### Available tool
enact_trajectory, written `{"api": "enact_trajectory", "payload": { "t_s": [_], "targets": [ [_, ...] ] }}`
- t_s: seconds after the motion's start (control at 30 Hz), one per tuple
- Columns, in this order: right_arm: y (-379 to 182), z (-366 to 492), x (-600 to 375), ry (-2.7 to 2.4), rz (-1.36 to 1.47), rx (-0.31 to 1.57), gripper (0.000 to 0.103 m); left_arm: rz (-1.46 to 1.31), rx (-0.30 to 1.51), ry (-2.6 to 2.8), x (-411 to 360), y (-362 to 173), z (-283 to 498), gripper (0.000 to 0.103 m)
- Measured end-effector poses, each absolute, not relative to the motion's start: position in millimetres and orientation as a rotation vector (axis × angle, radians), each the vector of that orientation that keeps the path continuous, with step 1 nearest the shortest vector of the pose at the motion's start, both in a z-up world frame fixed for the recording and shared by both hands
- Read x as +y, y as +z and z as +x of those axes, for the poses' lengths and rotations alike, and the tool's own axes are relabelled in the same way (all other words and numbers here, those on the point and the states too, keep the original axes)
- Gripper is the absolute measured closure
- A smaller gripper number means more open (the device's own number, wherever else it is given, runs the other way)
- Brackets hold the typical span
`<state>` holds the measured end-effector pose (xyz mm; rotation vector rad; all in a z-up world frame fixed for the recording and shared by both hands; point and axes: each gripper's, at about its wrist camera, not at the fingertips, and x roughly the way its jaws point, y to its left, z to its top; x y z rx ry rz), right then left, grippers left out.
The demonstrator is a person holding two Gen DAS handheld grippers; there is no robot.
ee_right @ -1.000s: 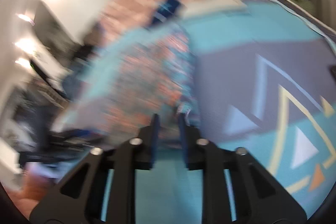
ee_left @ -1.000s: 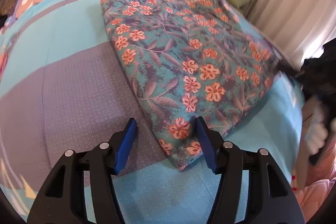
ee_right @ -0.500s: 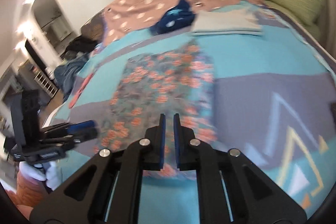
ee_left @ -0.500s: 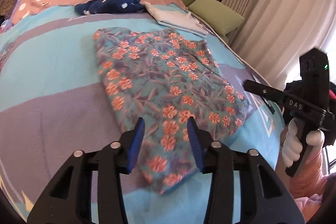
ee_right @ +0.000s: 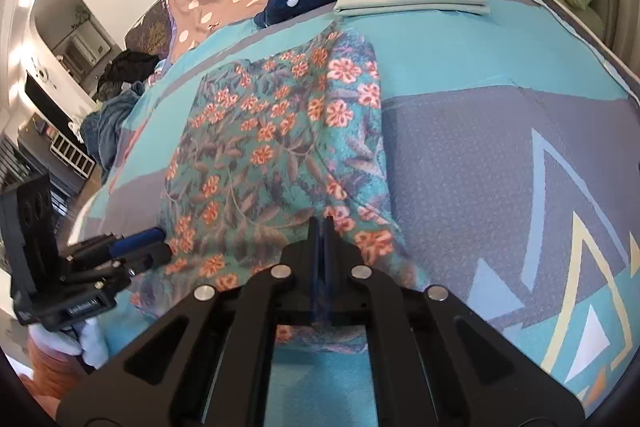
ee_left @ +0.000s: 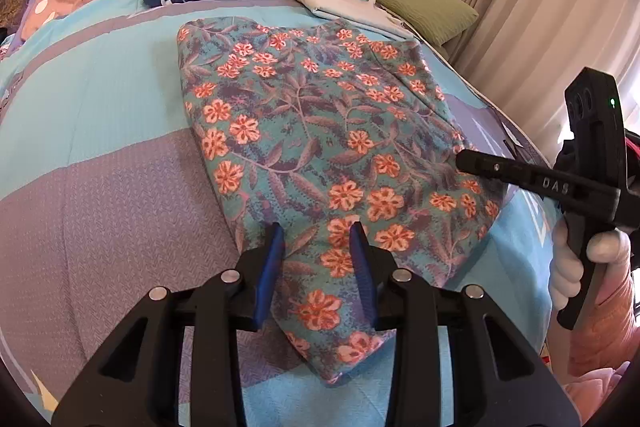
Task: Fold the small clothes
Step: 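Lay the shirt down and open both tools, then grasp the folded shirt's end with both tools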
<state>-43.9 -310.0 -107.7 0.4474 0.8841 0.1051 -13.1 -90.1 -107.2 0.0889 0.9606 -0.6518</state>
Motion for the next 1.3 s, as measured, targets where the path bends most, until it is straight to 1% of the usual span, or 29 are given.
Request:
{"api": "enact_trajectory", "payload": {
  "t_s": [0.07,0.13,0.2,0.23,0.27,0.3,0.33,0.37,0.43,0.53,0.63,0.9,1.0,1.2,1.27,1.3],
  "targets": [
    [-101.4,-46.4,-316.3,0.087,0.444,0.874,0.096,0.075,0.963,-0.657,-88.0,-105.4,-12.1,0.067],
    [-93.6,-45.9,-322.7,0.075,0.43,0.843,0.095,0.057,0.959,-0.659,-84.4,-103.7,-10.4,0.063],
    [-89.8,-44.9,-328.3,0.057,0.42,0.826,0.082,0.04,0.945,-0.655,-80.1,-102.3,-7.8,0.057],
    [-89.1,-44.6,-330.3,0.051,0.417,0.822,0.068,0.038,0.938,-0.652,-78.7,-102.0,-6.4,0.049],
    [-89.7,-43.8,-332.7,0.052,0.413,0.821,0.06,0.042,0.928,-0.638,-76.5,-102.3,-4.6,0.039],
    [-90.7,-43.7,-334.6,0.054,0.413,0.824,0.057,0.054,0.923,-0.61,-74.2,-103.3,-2.2,0.037],
    [-93.5,-42.2,-336.0,0.062,0.415,0.834,0.054,0.059,0.923,-0.596,-72.1,-104.7,1.0,0.037],
    [-96.6,-40.2,-337.3,0.08,0.425,0.842,0.048,0.054,0.93,-0.589,-68.9,-106.8,4.6,0.037],
    [-105.0,-35.6,-339.4,0.116,0.452,0.875,0.039,-0.014,0.973,-0.613,-59.7,-113.5,14.9,0.037],
    [-116.4,-27.9,-342.0,0.157,0.482,0.924,0.038,-0.085,1.0,-0.648,-52.3,-119.5,25.2,0.037],
    [-119.5,-22.5,-344.0,0.194,0.492,0.935,0.034,-0.112,1.006,-0.686,-52.9,-119.5,30.2,0.037],
    [-123.5,2.4,-341.9,0.344,0.45,0.976,0.034,-0.097,1.048,-0.756,-76.5,-122.0,50.2,0.037],
    [-126.2,16.2,-348.3,0.405,0.484,0.986,0.034,-0.1,1.06,-0.76,-82.8,-123.7,60.3,0.037],
    [-130.2,41.7,-356.3,0.486,0.537,0.979,0.036,-0.108,1.067,-0.776,-88.8,-126.8,72.9,0.037],
    [-131.7,50.9,-358.9,0.501,0.549,0.979,0.041,-0.109,1.071,-0.784,-90.9,-127.5,78.4,0.037],
    [-131.9,54.3,-359.1,0.504,0.549,0.979,0.041,-0.11,1.073,-0.788,-92.0,-127.8,81.1,0.037]
  ]
}}
